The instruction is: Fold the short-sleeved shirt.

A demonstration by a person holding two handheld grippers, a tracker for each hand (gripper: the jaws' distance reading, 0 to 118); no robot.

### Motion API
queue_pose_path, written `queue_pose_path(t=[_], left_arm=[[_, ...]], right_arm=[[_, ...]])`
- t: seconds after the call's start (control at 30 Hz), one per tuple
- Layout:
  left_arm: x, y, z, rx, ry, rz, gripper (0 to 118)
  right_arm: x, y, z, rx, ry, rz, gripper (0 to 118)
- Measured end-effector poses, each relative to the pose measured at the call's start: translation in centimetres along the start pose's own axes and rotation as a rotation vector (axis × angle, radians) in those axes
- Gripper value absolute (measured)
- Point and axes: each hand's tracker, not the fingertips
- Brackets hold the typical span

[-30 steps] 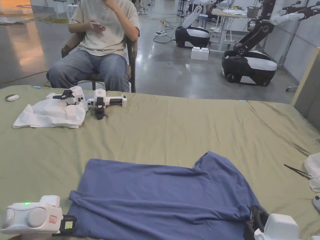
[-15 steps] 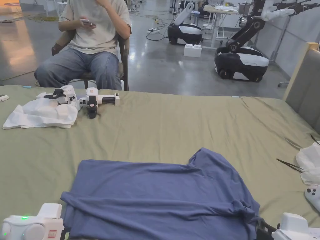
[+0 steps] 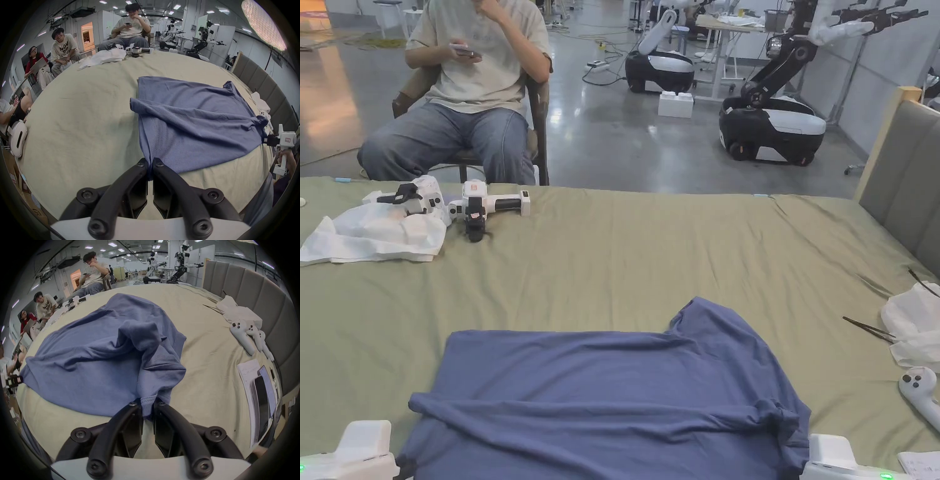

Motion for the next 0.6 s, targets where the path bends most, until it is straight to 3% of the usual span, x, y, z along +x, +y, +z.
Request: queue_pose_path(t=[0.1,0.37,0.6], left_arm=[[-0.3,0.1,1.2,0.029,-0.017,0.000,0],[-1.2,-1.5,6.7,0.070,-0.018,0.001,0],[-1.9,-7.4,8.0,-0.083,0.006,0.009,0]], right_arm=[[0.4,0.0,2.3,0.024,0.012,-0.026,8],[-0.7,-0.7,9.2,0.063,-0.011,0.068,8],[-2.1,-6.4,10.2,-0.083,-0.052,0.142,8]])
